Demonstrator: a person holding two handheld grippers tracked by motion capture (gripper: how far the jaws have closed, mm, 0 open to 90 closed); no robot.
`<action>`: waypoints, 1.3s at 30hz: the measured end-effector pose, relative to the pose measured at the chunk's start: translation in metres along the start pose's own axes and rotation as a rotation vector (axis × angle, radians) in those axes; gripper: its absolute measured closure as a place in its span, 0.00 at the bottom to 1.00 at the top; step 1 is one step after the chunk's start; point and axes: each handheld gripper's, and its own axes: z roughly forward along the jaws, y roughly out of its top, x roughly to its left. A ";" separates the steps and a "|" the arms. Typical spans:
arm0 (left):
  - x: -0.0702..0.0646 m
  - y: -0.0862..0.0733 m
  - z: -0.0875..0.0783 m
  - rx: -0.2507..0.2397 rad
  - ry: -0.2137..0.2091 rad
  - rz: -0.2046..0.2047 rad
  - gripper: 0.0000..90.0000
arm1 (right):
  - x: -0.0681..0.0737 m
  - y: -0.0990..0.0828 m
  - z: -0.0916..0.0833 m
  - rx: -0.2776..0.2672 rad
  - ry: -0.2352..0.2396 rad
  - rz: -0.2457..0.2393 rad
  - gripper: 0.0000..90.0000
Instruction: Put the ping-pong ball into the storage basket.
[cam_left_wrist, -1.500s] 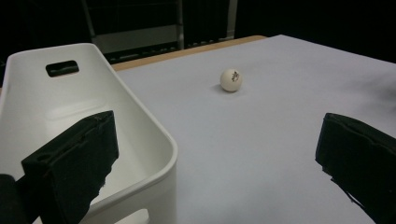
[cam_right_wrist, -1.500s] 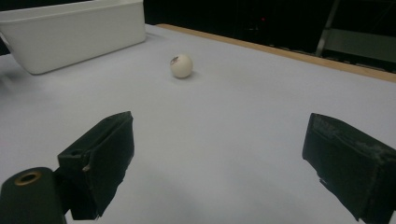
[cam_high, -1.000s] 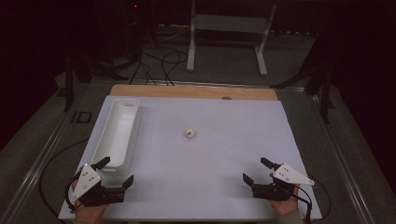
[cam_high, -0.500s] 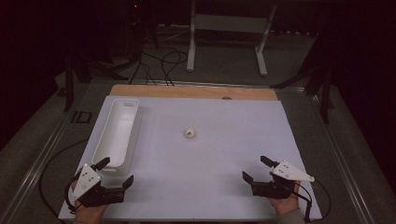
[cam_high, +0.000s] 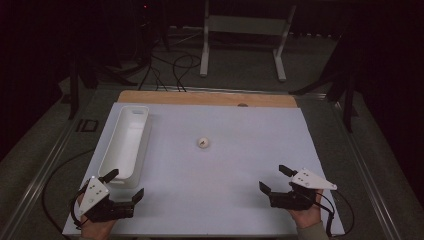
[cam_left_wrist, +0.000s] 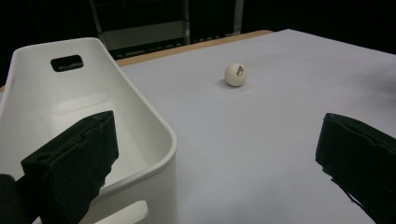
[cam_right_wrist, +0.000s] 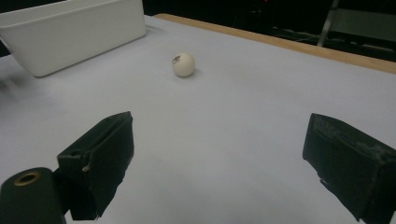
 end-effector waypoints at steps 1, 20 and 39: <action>0.000 0.000 0.000 0.001 -0.002 0.001 0.00 | 0.000 0.001 0.000 0.002 0.000 0.001 0.10; -0.001 0.000 0.001 0.008 -0.006 -0.001 0.00 | -0.002 0.024 0.003 0.047 -0.013 0.003 0.09; -0.001 0.000 0.000 0.008 -0.008 -0.002 0.00 | -0.003 0.048 0.009 0.085 -0.003 -0.006 0.09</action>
